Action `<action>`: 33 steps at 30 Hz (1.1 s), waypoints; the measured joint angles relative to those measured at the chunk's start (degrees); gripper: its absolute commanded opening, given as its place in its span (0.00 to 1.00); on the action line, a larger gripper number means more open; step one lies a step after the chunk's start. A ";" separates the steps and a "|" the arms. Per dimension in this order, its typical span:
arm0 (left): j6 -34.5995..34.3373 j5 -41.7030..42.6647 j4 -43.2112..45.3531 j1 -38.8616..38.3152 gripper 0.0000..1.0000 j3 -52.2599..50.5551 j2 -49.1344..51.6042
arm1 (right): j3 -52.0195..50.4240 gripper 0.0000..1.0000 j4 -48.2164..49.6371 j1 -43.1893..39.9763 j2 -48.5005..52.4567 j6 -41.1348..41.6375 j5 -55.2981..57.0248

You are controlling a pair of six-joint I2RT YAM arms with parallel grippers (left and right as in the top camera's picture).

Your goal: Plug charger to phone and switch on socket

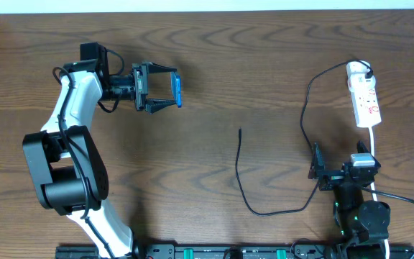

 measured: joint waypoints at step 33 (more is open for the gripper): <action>0.00 -1.22 0.00 0.00 0.08 0.00 0.00 | 0.00 0.99 0.00 0.00 0.00 0.00 0.00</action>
